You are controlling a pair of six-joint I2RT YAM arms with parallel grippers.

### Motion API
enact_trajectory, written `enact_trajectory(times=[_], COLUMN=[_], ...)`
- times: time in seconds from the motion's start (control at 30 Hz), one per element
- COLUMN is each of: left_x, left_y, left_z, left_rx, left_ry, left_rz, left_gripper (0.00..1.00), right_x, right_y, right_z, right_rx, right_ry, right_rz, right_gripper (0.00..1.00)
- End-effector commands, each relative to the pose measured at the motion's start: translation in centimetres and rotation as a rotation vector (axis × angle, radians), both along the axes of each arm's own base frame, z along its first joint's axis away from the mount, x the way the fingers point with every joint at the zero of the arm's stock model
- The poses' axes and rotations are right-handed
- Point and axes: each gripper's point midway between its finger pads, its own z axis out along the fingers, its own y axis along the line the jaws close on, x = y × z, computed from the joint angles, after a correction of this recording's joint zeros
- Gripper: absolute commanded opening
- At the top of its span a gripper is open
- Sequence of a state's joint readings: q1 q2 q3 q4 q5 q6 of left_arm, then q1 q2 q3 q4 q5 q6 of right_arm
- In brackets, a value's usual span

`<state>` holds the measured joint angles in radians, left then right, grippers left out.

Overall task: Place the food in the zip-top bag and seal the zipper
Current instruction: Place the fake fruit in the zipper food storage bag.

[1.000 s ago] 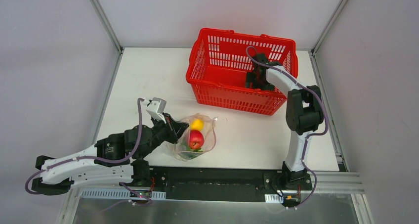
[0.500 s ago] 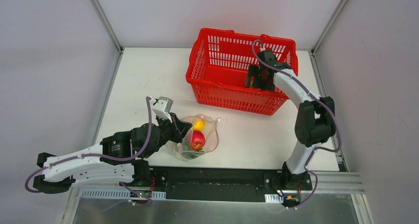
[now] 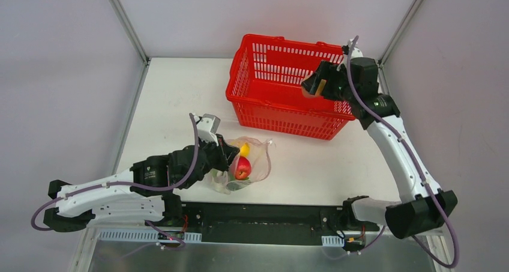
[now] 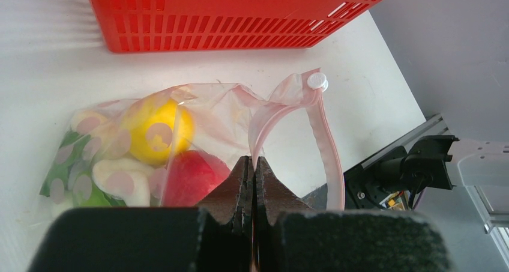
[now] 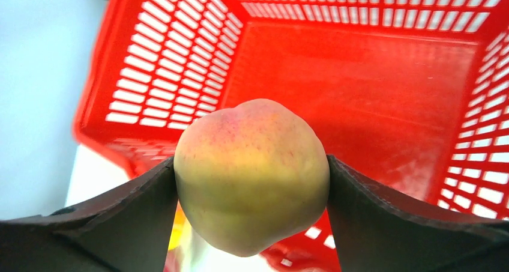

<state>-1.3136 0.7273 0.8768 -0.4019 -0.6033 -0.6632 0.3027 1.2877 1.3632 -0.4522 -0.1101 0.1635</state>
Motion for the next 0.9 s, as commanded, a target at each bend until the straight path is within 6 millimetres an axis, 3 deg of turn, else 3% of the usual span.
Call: enact_trajectory(times=[0.0, 0.37, 0.67, 0.87], left_x=[0.5, 0.9, 1.0, 1.1], left_y=[-0.2, -1.0, -1.1, -1.3], left_z=[2.2, 2.7, 2.6, 2.7], left_rx=[-0.037, -0.023, -0.029, -0.035], left_ry=[-0.039, -0.049, -0.049, -0.050], left_rz=[0.011, 0.012, 0.014, 0.017], left_gripper=[0.00, 0.00, 0.00, 0.00], right_x=[-2.7, -10.2, -14.8, -19.2], right_y=[2.4, 6.1, 8.6, 11.7], right_z=[3.5, 6.8, 6.5, 5.6], right_rx=[0.158, 0.409, 0.452, 0.433], right_ry=[-0.099, -0.124, -0.104, -0.075], right_rz=[0.129, 0.428, 0.614, 0.812], right_gripper=[0.76, 0.75, 0.75, 0.75])
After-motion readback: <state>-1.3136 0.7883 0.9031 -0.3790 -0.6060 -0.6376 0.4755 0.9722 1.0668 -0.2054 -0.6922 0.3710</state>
